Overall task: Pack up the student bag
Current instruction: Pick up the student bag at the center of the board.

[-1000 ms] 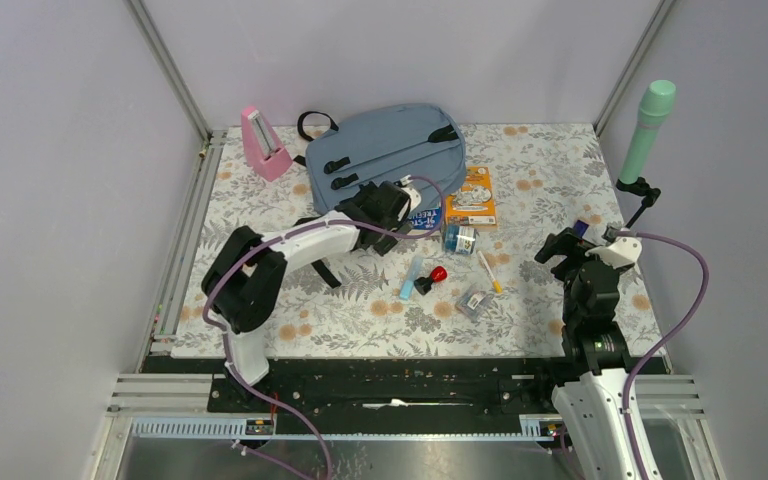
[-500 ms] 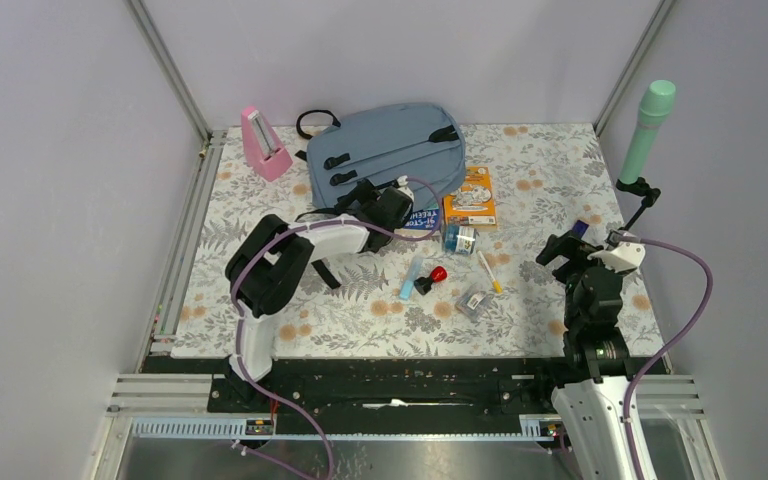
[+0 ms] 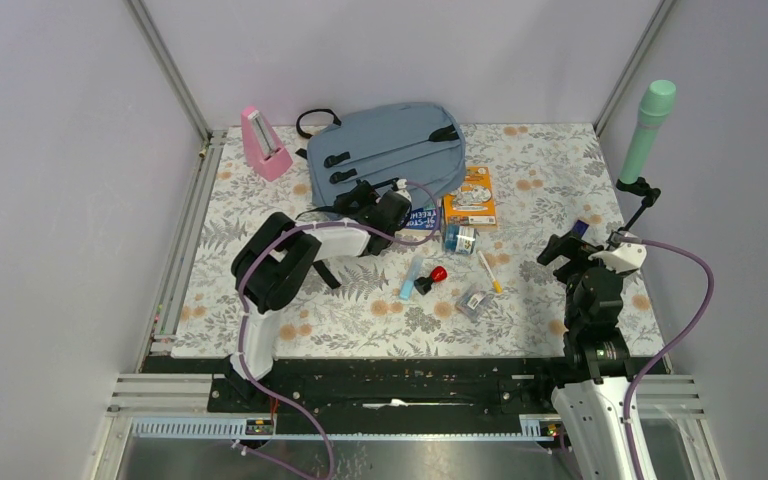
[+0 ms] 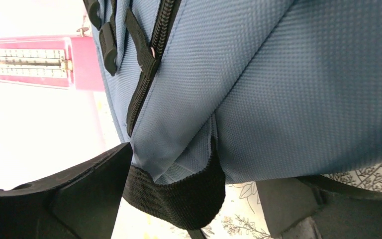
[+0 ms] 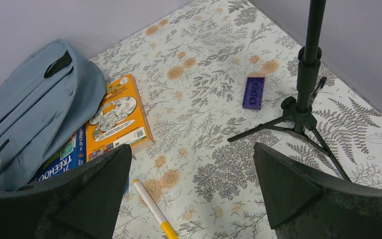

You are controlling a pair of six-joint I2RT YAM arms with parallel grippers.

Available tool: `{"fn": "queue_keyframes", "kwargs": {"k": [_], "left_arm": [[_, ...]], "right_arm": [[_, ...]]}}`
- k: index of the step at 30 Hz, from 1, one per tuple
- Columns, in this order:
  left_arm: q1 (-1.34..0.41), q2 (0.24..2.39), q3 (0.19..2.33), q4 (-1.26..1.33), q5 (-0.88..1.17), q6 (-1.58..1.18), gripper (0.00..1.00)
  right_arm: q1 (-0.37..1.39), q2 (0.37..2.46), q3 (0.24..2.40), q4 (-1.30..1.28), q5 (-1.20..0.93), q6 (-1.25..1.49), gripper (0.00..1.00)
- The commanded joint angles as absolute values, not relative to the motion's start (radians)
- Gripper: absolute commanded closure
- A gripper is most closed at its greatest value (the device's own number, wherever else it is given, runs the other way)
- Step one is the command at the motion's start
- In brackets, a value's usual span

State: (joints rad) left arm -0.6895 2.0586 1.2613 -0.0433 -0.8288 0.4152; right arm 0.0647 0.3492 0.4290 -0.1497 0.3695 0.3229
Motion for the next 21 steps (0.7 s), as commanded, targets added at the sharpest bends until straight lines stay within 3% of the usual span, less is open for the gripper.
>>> {"fn": "queue_keyframes", "kwargs": {"k": [1, 5, 15, 21], "left_arm": [[-0.674, 2.059, 1.255, 0.095, -0.917, 0.464, 0.08], [-0.670, 2.044, 1.264, 0.078, -0.908, 0.460, 0.29], [-0.670, 1.961, 1.268, -0.016, -0.880, 0.448, 1.00], [-0.678, 1.871, 1.293, -0.234, -0.840, 0.347, 1.00]], "right_arm": [[0.064, 0.342, 0.460, -0.141, 0.396, 0.329, 0.00], [0.064, 0.344, 0.460, -0.143, 0.390, 0.327, 0.00], [0.064, 0.347, 0.469, -0.141, 0.338, 0.316, 0.00], [0.064, 0.368, 0.471, -0.117, 0.261, 0.306, 0.00]]}}
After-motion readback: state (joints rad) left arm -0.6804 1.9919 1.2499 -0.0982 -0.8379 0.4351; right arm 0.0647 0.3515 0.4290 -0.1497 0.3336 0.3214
